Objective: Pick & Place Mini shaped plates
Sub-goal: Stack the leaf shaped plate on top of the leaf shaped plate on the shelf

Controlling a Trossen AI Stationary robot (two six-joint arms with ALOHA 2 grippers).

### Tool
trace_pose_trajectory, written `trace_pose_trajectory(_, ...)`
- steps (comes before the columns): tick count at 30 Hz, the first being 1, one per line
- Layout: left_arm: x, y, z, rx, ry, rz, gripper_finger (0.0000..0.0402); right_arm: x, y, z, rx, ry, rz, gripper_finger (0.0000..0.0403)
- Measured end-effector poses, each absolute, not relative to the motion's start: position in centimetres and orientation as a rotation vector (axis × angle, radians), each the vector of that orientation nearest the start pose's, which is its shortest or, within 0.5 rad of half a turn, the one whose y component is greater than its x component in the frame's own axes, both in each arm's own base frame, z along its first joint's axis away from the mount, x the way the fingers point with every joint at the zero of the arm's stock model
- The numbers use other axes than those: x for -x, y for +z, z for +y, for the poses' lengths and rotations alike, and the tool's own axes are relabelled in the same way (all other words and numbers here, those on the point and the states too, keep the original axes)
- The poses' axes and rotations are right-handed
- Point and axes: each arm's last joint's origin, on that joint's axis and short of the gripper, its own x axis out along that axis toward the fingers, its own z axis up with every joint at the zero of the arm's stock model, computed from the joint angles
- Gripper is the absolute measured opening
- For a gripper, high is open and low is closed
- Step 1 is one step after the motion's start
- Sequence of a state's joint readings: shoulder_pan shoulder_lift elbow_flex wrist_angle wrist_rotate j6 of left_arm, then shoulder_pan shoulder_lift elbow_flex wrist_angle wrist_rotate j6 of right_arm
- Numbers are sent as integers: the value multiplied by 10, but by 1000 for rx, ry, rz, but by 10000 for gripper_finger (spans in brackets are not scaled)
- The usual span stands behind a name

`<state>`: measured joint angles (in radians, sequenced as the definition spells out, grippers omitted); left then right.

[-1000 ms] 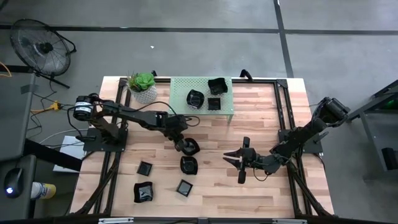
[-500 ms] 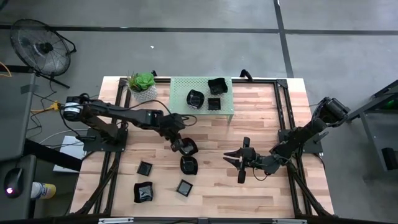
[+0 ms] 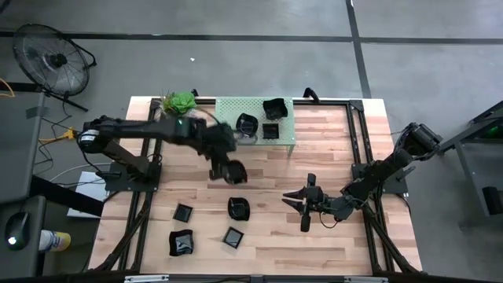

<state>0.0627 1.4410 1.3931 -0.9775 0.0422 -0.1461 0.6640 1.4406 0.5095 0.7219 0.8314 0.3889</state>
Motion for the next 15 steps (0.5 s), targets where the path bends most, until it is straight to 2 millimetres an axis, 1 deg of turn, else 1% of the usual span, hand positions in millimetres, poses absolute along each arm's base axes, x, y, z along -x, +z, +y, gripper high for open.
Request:
trace_pose_trajectory(4,-277,378,37,130,107,921,0,-222,186,147,-244,-194,119,71)
trace_pose_trajectory(7,-270,404,56,171,164,843,0,-222,186,147,-243,-194,119,71)
trace_pose_trajectory(10,-265,412,75,283,282,789,0,-222,186,147,-242,-194,119,71)
trace_pose_trajectory(12,-264,412,85,362,372,754,0,-222,186,147,-244,-194,119,71)
trace_pose_trajectory(15,-265,408,95,431,482,709,0,-222,186,147,-263,-195,117,71)
